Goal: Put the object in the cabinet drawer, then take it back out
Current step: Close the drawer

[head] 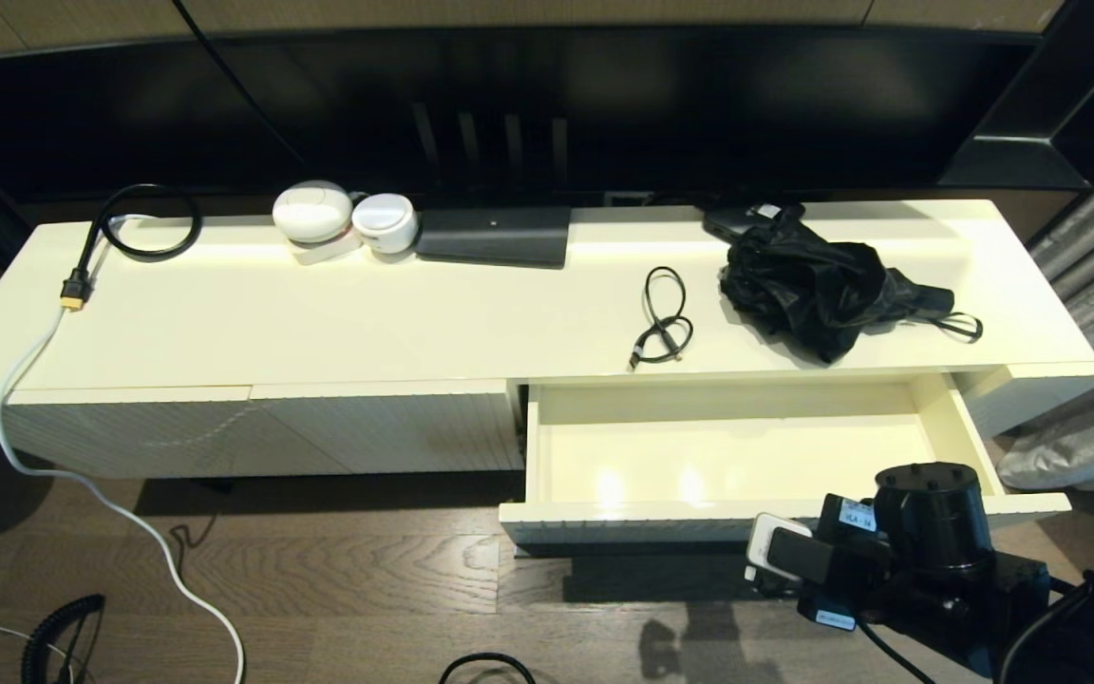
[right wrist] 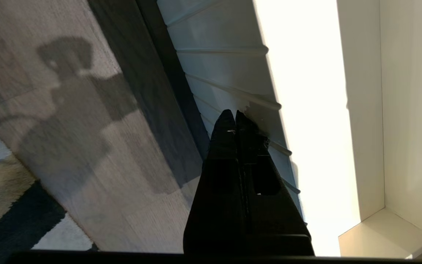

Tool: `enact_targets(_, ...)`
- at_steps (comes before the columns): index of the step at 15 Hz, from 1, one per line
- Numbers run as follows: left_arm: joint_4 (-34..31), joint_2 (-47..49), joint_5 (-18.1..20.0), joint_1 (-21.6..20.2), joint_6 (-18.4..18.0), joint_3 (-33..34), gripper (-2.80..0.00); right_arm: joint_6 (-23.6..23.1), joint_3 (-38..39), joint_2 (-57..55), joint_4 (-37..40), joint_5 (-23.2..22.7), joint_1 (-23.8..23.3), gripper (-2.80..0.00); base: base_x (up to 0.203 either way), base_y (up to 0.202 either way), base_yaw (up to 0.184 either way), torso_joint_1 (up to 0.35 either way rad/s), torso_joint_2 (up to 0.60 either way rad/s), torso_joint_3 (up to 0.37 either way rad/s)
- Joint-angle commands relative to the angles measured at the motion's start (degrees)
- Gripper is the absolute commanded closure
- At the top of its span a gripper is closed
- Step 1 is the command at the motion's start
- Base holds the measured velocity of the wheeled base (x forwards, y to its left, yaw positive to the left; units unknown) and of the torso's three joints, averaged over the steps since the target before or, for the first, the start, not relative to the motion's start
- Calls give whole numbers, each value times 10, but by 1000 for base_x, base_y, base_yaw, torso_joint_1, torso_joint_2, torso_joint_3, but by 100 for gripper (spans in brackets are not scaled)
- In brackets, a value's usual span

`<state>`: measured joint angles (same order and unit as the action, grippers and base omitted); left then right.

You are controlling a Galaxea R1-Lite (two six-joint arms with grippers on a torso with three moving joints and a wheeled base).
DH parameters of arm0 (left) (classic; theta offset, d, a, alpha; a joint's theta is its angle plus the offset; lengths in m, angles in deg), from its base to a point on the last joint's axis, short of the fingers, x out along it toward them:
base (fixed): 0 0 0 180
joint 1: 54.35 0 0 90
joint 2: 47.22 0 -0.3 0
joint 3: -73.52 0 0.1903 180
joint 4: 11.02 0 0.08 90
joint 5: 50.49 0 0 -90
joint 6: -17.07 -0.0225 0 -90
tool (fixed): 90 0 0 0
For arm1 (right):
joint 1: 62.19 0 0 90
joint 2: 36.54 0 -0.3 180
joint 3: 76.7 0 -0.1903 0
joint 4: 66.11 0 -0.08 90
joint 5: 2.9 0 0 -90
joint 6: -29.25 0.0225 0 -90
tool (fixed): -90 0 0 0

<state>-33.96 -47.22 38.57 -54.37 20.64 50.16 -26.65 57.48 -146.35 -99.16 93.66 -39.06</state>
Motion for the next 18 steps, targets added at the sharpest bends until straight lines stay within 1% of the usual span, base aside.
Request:
enact_targets(1, 0, 0, 0, -1, 0, 0, 0, -4, -10, -4, -4, 1, 0, 0, 0, 0, 0, 0, 0, 0)
enact_targets(6, 0, 0, 0, -1, 0, 0, 0, -9, -48, -3, -6, 5, -4, 0, 0, 0, 0, 0, 0, 0)
enact_targets(9, 0, 0, 0, 0, 0, 0, 0, -30, -69, 0, -5, 5, -18, 0, 0, 0, 0, 0, 0, 0)
enact_targets(13, 1, 0, 0, 0, 0, 0, 0, -36, -100, 0, 0, 5, -26, 0, 0, 0, 0, 0, 0, 0)
enact_targets(15, 0, 0, 0, -1, 0, 0, 0, -58, -117, -1, 0, 5, -34, 0, 0, 0, 0, 0, 0, 0)
enact_targets(18, 0, 0, 0, -1, 0, 0, 0, -62, -138, -9, 6, 6, -38, 0, 0, 0, 0, 0, 0, 0)
